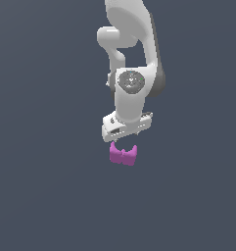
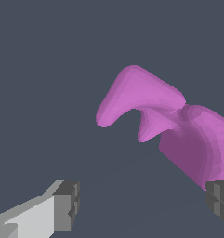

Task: Pick up the object and move it to a goal position.

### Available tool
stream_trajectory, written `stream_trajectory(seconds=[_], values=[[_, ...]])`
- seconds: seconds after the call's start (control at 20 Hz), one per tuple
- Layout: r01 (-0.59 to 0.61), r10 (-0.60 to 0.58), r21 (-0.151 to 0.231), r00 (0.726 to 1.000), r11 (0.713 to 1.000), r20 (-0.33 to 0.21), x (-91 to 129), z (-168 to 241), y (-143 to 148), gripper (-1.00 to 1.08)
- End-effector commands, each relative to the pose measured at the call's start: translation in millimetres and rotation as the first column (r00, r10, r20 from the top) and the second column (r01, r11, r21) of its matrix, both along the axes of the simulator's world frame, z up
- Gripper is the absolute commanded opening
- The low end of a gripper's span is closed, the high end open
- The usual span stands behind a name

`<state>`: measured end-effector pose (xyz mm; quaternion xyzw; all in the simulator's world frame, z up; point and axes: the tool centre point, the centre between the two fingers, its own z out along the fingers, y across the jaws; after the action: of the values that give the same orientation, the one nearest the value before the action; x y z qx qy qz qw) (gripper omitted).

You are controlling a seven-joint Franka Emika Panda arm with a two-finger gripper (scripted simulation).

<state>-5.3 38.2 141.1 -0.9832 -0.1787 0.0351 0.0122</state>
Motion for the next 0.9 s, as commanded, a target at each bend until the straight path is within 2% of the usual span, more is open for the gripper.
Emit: stream_trajectory(seconds=[0.0, 0.2, 0.4, 0.6, 0.85], values=[[-0.069, 0.069, 0.003, 0.998, 0.998, 0.005, 2.9, 0.1, -0.7, 1.0], [-0.178, 0.178, 0.007, 0.984, 0.984, 0.014, 7.5, 0.3, -1.8, 1.0], [-0.284, 0.284, 0.01, 0.959, 0.959, 0.023, 12.2, 0.6, -3.0, 1.0], [-0.386, 0.386, 0.011, 0.922, 0.922, 0.032, 16.8, 0.9, -4.2, 1.0], [-0.508, 0.507, 0.01, 0.861, 0.861, 0.042, 22.6, 1.4, -5.8, 1.0]])
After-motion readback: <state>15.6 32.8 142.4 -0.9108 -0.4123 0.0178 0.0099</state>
